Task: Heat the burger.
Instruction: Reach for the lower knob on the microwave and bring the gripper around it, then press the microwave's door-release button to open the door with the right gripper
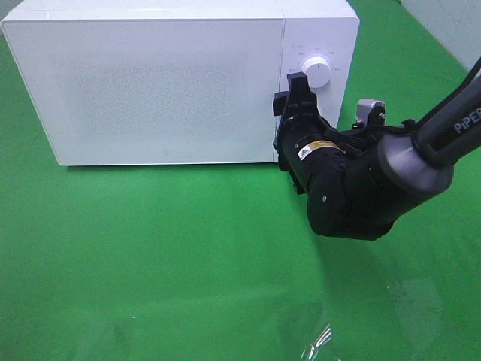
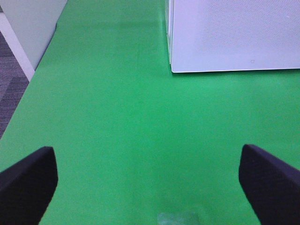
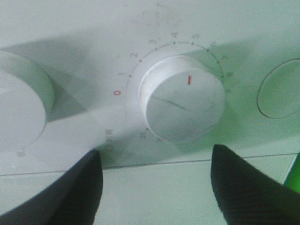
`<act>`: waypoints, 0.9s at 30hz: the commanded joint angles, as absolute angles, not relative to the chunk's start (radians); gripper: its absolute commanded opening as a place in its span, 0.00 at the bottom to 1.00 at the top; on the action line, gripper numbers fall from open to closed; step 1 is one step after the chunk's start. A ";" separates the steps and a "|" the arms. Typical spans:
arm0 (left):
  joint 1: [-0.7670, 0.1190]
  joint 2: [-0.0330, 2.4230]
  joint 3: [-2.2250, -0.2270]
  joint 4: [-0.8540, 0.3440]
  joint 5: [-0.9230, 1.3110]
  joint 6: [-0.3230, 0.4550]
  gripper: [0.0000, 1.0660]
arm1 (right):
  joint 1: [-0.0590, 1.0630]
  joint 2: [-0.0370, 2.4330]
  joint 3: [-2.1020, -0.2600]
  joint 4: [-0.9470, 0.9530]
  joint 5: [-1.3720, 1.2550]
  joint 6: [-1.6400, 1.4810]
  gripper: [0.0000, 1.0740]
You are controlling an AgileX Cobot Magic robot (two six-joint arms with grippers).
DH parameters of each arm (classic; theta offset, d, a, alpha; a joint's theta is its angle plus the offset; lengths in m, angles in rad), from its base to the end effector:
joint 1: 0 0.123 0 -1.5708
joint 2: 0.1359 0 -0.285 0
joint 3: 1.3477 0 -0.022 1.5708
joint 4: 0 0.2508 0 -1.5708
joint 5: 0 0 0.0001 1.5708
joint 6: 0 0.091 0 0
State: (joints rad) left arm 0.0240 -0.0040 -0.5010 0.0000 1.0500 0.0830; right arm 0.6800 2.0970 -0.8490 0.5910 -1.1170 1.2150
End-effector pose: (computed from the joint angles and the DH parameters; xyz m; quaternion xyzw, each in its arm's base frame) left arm -0.0051 -0.0001 0.2784 0.0250 0.8487 0.0282 0.5275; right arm 0.3191 0.1995 0.1169 0.4462 0.5943 0.4782 0.4680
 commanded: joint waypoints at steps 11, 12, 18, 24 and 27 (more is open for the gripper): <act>0.020 -0.025 -0.499 0.000 1.043 0.084 0.92 | 0.670 1.962 -0.760 0.530 -0.913 1.042 0.63; 0.020 -0.025 -0.499 0.000 1.043 0.084 0.92 | 0.670 1.950 -0.753 0.520 -0.883 1.018 0.63; 0.020 -0.025 -0.499 0.000 1.043 0.084 0.92 | 0.669 1.847 -0.736 0.455 -0.644 0.762 0.63; 0.020 -0.025 -0.499 0.000 1.043 0.084 0.92 | 0.668 1.719 -0.736 0.412 -0.383 0.435 0.63; 0.020 -0.025 -0.499 0.000 1.043 0.084 0.92 | 0.668 1.684 -0.736 0.388 -0.319 0.341 0.63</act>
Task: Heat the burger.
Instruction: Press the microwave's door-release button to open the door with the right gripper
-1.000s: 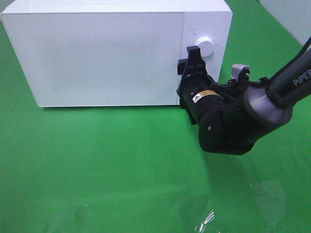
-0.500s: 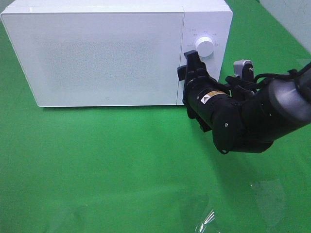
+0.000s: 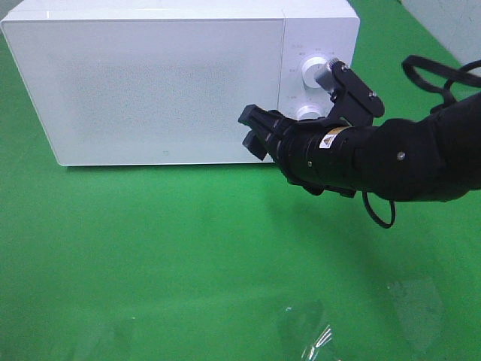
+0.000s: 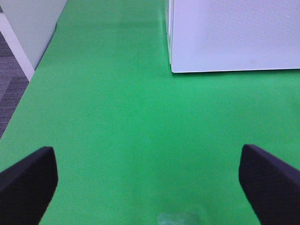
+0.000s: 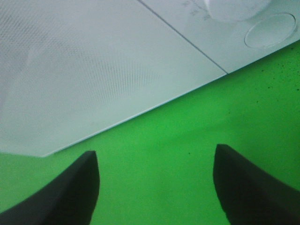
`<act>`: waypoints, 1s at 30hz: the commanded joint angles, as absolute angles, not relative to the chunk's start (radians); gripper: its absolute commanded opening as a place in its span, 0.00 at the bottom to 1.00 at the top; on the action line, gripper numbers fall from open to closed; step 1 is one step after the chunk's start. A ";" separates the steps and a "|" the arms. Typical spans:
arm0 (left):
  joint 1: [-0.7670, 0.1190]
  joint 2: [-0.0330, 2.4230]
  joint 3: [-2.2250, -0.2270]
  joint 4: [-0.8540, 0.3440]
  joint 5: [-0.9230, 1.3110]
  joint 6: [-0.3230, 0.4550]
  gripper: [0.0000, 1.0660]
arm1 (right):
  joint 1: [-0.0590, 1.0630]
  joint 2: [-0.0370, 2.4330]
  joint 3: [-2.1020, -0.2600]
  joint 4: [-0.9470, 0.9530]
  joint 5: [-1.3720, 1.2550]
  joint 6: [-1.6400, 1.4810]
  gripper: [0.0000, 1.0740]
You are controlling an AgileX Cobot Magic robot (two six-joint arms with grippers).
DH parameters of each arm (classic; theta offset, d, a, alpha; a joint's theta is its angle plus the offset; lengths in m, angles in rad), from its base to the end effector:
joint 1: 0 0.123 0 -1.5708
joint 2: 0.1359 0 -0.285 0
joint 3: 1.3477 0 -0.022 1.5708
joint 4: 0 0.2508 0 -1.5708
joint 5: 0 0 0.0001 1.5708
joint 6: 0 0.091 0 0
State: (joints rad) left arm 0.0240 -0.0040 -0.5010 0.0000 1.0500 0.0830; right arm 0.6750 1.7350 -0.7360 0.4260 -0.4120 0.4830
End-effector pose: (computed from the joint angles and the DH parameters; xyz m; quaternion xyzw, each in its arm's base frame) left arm -0.0051 -0.0001 0.2784 0.0250 0.8487 0.0282 0.5275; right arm 0.2689 0.1960 0.1648 0.1282 0.8568 0.2947 0.4032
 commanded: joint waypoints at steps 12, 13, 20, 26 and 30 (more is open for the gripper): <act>0.020 -0.025 -0.499 0.000 1.043 0.084 0.92 | 0.609 1.436 -0.737 0.068 0.168 0.244 0.63; 0.020 -0.025 -0.499 0.000 1.043 0.084 0.92 | 0.609 1.382 -0.737 0.011 0.257 0.244 0.63; 0.020 -0.025 -0.499 0.000 1.043 0.084 0.92 | 0.611 1.207 -0.737 -0.050 0.508 0.242 0.64; 0.020 -0.025 -0.499 0.000 1.043 0.084 0.92 | 0.611 1.073 -0.737 -0.053 0.666 0.202 0.73; 0.020 -0.025 -0.499 0.000 1.043 0.084 0.92 | 0.611 0.992 -0.737 -0.085 0.759 0.202 0.73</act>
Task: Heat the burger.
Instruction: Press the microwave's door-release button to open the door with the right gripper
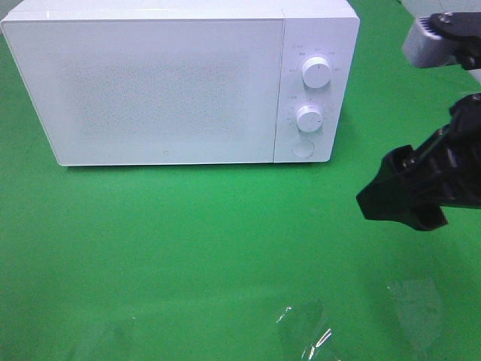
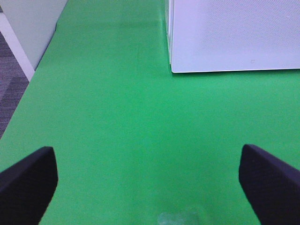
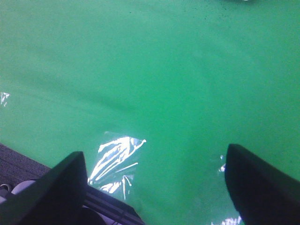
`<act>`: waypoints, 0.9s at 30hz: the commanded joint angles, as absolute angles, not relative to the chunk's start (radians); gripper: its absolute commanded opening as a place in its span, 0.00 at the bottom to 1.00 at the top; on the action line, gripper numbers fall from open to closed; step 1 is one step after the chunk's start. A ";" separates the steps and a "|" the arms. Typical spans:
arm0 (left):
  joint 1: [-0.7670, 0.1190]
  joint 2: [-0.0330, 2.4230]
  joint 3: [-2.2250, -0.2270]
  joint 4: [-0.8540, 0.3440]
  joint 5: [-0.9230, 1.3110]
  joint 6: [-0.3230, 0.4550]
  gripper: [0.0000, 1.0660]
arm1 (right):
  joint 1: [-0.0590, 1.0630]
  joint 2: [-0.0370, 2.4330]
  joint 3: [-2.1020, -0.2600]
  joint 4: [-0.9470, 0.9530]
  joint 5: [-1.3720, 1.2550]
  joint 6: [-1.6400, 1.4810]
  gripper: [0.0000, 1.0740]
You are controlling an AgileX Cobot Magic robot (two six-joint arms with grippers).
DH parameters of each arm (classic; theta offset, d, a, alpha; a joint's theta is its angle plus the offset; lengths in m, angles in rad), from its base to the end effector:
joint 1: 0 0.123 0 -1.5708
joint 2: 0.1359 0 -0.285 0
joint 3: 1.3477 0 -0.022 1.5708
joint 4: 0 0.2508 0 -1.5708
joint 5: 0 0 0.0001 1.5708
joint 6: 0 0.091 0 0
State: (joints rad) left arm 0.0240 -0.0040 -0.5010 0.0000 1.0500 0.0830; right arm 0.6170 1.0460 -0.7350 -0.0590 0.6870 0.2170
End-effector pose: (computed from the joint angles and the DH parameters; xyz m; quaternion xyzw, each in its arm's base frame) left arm -0.0051 -0.0001 0.2784 0.0250 0.8487 0.0282 0.5275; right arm 0.1627 0.1113 0.2807 -0.2031 0.9237 0.1082 0.3063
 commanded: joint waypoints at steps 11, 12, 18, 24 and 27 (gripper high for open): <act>0.020 -0.025 -0.499 0.000 1.043 0.084 0.92 | 0.609 0.695 -0.658 -0.153 0.904 0.216 0.71; 0.020 -0.025 -0.499 0.000 1.043 0.084 0.92 | 0.608 0.651 -0.643 -0.156 0.935 0.235 0.71; 0.020 -0.025 -0.499 0.000 1.043 0.084 0.92 | 0.512 0.564 -0.630 -0.154 1.000 0.249 0.71; 0.020 -0.025 -0.499 0.000 1.043 0.084 0.92 | 0.332 0.408 -0.625 -0.151 1.024 0.218 0.71; 0.020 -0.025 -0.499 0.000 1.043 0.084 0.92 | 0.288 0.358 -0.612 -0.144 1.028 0.200 0.71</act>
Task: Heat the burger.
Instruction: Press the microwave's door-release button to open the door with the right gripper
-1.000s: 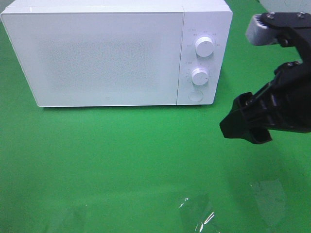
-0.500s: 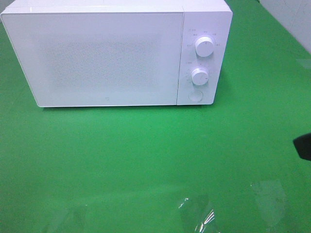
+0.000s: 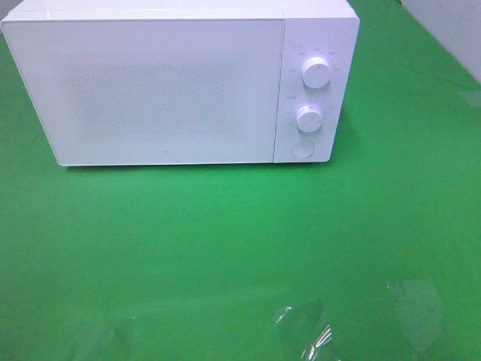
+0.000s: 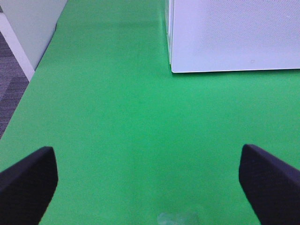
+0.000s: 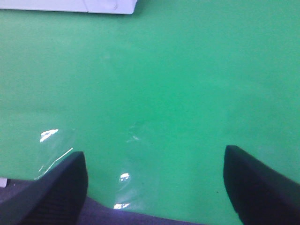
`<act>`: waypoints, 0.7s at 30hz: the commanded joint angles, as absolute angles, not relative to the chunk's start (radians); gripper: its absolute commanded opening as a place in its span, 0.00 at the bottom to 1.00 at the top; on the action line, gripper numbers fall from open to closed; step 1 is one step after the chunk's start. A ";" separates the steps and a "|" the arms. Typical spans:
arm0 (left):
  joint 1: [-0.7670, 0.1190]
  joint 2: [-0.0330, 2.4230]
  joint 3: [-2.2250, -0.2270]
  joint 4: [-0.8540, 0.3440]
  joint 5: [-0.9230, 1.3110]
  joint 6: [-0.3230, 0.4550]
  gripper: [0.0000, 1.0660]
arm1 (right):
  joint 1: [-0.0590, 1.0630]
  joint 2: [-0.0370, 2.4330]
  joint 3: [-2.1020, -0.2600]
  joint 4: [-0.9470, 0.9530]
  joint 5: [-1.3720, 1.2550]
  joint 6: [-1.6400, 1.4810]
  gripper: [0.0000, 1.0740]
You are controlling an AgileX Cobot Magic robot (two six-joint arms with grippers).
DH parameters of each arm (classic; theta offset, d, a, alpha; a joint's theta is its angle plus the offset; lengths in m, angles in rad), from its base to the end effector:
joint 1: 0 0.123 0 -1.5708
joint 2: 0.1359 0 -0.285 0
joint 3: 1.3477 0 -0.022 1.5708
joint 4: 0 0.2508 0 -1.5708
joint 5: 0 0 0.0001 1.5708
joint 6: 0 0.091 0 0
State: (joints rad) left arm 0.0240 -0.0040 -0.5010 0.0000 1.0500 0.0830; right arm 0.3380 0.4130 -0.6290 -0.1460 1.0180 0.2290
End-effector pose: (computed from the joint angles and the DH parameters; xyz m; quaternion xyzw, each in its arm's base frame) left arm -0.0051 -0.0001 0.2784 0.0250 0.8487 0.0282 0.5275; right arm 0.0585 0.0086 0.3086 -0.0585 0.9055 0.0463 0.4177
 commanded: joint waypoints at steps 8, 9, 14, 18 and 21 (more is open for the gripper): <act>0.020 -0.025 -0.499 0.000 1.043 0.084 0.92 | 0.148 0.162 -0.548 -0.101 1.027 0.199 0.71; 0.020 -0.025 -0.499 0.000 1.043 0.084 0.92 | 0.148 0.162 -0.548 -0.101 1.027 0.199 0.71; 0.020 -0.025 -0.499 0.000 1.043 0.084 0.92 | 0.121 0.067 -0.515 -0.098 1.005 0.185 0.71; 0.020 -0.025 -0.499 0.000 1.043 0.084 0.92 | 0.121 -0.005 -0.512 -0.097 1.002 0.156 0.71; 0.020 -0.025 -0.499 0.000 1.043 0.084 0.92 | 0.121 -0.032 -0.512 -0.097 1.002 0.155 0.71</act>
